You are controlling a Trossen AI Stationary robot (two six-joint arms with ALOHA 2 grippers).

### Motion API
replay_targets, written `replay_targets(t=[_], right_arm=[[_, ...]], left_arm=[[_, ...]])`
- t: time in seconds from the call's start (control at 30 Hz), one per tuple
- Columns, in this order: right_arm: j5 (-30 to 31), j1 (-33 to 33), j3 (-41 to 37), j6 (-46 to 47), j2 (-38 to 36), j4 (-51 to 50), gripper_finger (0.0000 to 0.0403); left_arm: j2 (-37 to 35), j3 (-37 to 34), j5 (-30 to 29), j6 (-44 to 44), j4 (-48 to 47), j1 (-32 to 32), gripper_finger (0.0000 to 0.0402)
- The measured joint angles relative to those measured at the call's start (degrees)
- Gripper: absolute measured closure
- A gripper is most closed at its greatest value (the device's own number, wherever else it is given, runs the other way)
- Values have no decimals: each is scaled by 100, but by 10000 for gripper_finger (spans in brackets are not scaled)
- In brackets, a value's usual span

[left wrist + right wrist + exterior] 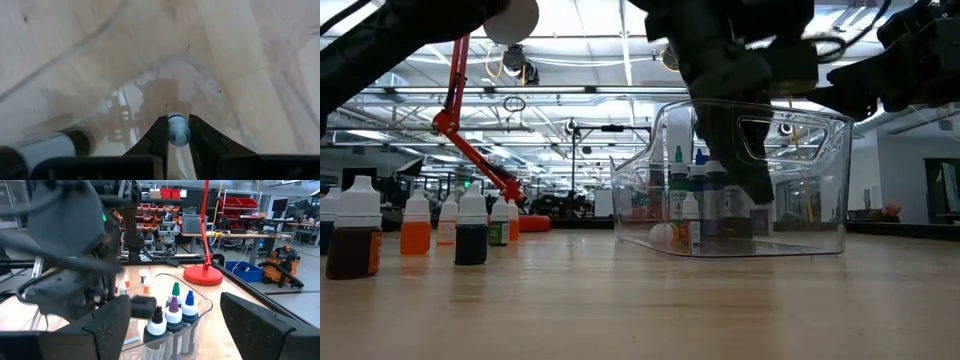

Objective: Pick & Place food coloring
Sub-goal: Put the black food coloring bottle into the transparent container, then put the orange food coloring bottle into the transparent container

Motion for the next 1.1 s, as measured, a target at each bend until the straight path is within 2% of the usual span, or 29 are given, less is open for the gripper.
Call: replay_targets(t=[0.5,0.8,1.1], right_arm=[[-2,-1,0,1,2,-35,108],[0,-2,1,1,2,-35,108],[0,0,2,0,2,-35,108]], left_arm=[[53,-59,123,-171,24,-15,350],[53,-61,125,-450,-7,-22,268],[-51,-71,125,-620,-49,-28,245]])
